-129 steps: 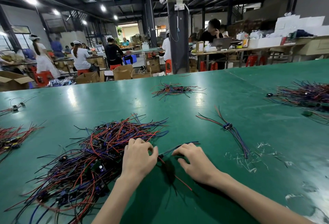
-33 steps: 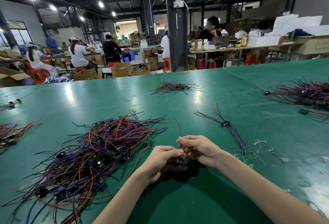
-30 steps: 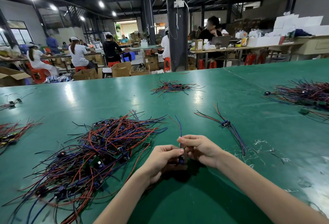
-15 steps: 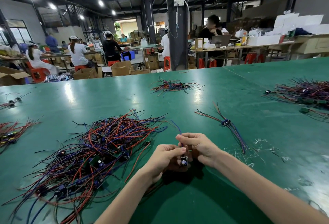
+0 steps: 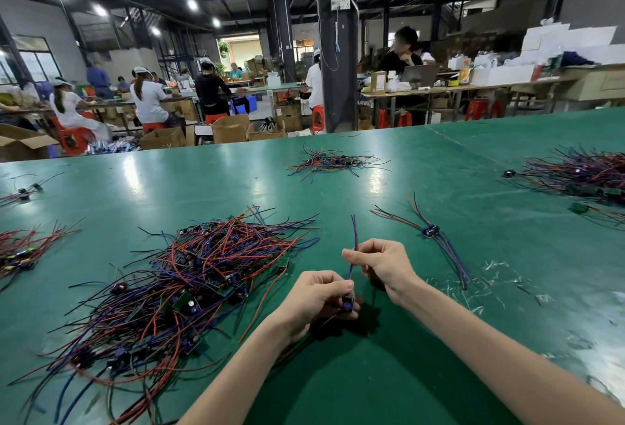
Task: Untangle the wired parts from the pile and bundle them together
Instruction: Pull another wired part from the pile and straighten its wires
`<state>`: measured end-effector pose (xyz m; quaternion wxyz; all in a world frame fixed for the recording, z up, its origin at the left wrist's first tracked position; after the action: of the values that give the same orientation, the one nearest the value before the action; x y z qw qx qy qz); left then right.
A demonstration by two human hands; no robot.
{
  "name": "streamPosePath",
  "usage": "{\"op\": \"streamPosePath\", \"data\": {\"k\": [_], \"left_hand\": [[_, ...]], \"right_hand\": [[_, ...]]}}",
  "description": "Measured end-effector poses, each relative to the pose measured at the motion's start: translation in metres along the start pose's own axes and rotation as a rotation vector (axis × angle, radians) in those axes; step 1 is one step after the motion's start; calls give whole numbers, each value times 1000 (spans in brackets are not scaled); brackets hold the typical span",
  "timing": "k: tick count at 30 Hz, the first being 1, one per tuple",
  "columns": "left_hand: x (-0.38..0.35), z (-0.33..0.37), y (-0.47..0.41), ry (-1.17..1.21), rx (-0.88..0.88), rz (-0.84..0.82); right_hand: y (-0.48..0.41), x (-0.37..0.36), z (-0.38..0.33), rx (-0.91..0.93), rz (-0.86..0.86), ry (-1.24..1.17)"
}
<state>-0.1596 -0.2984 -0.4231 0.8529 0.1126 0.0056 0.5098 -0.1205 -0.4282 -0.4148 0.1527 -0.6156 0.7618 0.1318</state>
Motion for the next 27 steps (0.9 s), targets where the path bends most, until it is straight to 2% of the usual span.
{"op": "streamPosePath", "data": {"k": [13,23,25,27], "left_hand": [[-6,5,4,-74,-2,-61],[-4,4,4,-63,-10,-76],[-2,3,4,-38,-18,-61],[-1,2,4,-11,-30,-37]], "right_hand": [[-20,48,-17,94,267,164],[-17,40,-41,327,239,442],[-18,38,-38,286,211,397],[-18,35,-26,142,137,257]]}}
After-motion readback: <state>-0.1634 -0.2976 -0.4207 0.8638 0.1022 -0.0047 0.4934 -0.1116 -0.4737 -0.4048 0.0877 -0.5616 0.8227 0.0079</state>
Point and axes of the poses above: each hand's wrist, its own y-axis away from the middle knuckle, its own x-axis out of the back of the hand, z = x × y, the point moved 10 cm from there along -y, towards the middle knuckle, and after that the axes turned 13 degrees about -y, right-handed, at the moved point
